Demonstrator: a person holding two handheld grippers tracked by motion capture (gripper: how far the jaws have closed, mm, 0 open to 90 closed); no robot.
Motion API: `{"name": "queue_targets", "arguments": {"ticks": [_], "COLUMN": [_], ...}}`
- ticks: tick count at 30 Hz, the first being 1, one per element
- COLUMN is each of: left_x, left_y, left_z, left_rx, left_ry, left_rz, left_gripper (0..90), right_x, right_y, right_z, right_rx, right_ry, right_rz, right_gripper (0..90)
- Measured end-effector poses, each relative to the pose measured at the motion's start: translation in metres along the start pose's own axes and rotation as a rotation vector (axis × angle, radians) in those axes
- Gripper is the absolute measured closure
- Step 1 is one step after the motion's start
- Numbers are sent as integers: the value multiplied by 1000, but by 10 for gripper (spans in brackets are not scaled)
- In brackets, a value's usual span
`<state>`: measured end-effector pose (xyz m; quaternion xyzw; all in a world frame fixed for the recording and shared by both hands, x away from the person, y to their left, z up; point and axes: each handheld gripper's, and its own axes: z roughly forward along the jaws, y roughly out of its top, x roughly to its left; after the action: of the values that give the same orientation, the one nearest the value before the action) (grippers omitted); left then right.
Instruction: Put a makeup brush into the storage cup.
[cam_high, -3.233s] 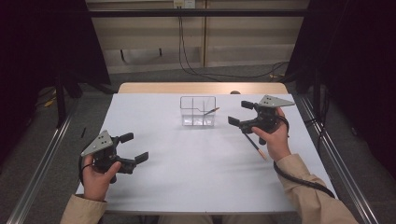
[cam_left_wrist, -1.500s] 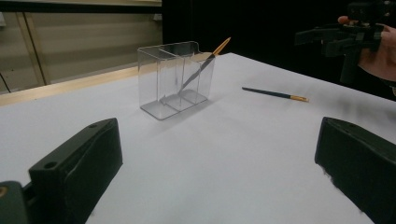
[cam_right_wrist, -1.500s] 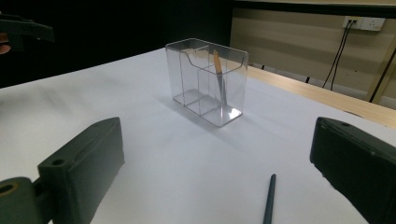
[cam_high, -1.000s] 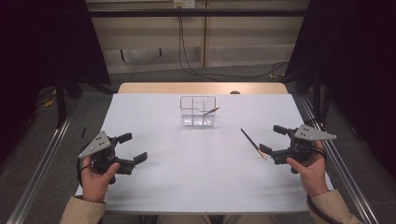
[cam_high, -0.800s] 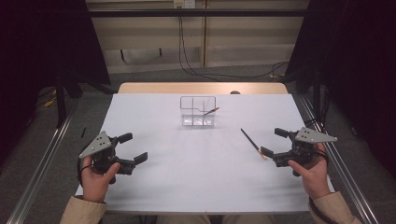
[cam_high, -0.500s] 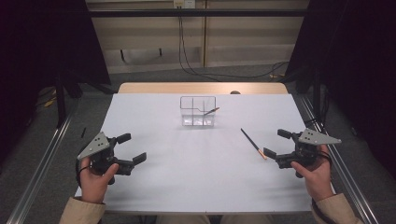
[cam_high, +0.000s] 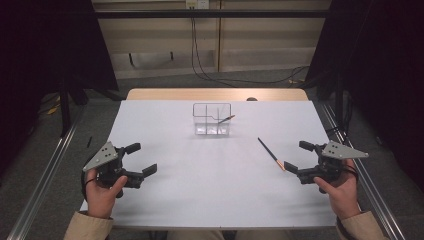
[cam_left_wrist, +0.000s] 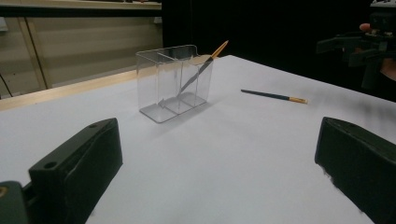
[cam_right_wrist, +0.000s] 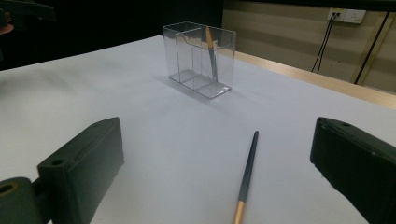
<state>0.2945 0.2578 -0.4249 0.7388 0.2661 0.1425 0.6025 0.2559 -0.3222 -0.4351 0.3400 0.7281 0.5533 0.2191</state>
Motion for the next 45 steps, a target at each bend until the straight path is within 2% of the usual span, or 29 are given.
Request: {"name": "queue_targets", "arguments": {"ticks": [13, 22, 27, 36, 45], "left_x": [0, -1, -1, -2, -2], "left_y": [-1, -4, -4, -4, -4], "left_z": [1, -1, -3, -4, -3], "left_rx": [6, 11, 4, 6, 10], "left_ry": [-4, -3, 1, 5, 3], "left_rz": [0, -2, -4, -4, -3], "left_gripper": [7, 7, 7, 7, 7], "right_x": [-6, -8, -11, -17, -29], "right_y": [2, 8, 12, 18, 18], "right_z": [2, 15, 24, 37, 55], "right_rx": [-1, -1, 9, 15, 45], "right_ry": [-16, -18, -43, -52, -81], "right_rz": [7, 6, 15, 11, 18], "right_gripper": [23, 25, 32, 32, 33]}}
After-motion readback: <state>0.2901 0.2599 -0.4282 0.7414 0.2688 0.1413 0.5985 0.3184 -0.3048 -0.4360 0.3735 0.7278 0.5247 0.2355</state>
